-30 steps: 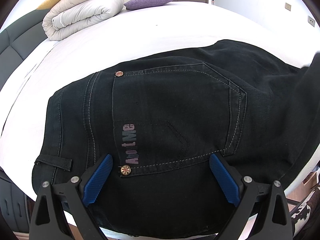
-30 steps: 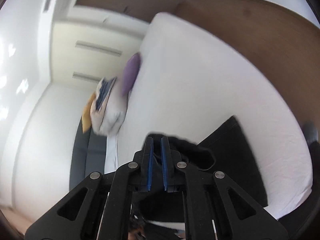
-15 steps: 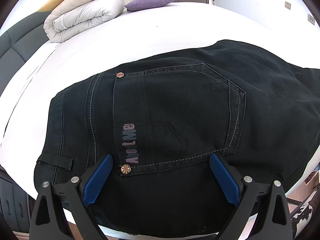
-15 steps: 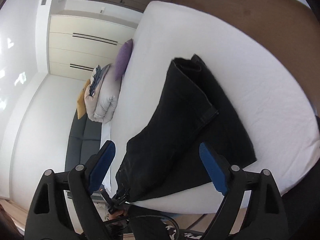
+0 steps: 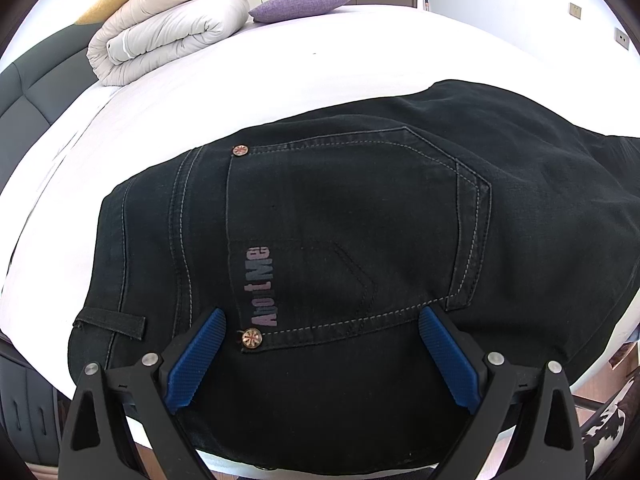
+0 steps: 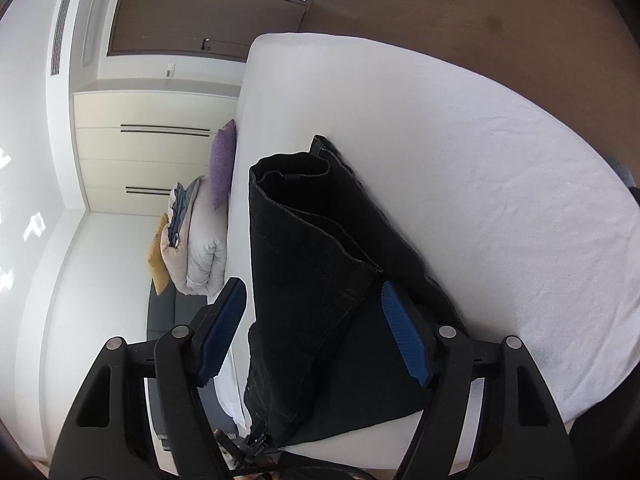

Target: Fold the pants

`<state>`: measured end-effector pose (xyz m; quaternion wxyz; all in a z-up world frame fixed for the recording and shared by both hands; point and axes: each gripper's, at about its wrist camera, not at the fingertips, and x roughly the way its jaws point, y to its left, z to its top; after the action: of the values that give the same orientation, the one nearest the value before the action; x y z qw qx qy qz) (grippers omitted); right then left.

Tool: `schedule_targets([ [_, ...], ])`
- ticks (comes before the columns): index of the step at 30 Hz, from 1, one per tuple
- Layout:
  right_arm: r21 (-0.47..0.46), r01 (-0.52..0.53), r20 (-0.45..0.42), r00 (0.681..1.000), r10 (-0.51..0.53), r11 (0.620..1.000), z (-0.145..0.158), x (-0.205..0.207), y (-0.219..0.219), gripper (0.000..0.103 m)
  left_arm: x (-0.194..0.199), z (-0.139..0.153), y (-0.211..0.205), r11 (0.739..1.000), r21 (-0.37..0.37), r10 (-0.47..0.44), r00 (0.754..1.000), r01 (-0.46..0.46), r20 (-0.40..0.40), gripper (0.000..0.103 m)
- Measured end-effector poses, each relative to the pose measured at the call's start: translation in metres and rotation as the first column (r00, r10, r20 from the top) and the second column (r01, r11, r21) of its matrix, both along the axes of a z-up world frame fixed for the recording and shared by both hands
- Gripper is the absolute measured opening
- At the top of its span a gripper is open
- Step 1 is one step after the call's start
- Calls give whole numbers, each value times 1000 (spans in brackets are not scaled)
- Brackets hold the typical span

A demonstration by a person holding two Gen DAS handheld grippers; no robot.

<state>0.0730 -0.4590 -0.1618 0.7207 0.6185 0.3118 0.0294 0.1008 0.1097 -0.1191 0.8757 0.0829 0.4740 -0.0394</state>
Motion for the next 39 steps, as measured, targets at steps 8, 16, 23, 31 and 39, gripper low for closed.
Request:
schedule_targets([
  [8,55,76,5,997,-77,996,-2,-3,-19,39,0,0,-1,1000,1,0,1000,0,1,100],
  [16,-179,-40,-88,996,25,983,30,-8,-20,7,-2,1,-3,1000,-2,-1,1000,1,1,100],
  [23,-219,-5,-112,994,-20,976,82,-42,-40,6,-2,3,-4,1000,0,-1,1000,1,2,100],
  [31,-339,-37,-196,980,-33,940,78,-100,-89,7,-1,3,-2,1000,-4,-2,1000,2,1,100],
  [39,-431,-375,-80,922,379,821,110,-5,-97,8,-2,3,-3,1000,9,3,1000,-3,4,100],
])
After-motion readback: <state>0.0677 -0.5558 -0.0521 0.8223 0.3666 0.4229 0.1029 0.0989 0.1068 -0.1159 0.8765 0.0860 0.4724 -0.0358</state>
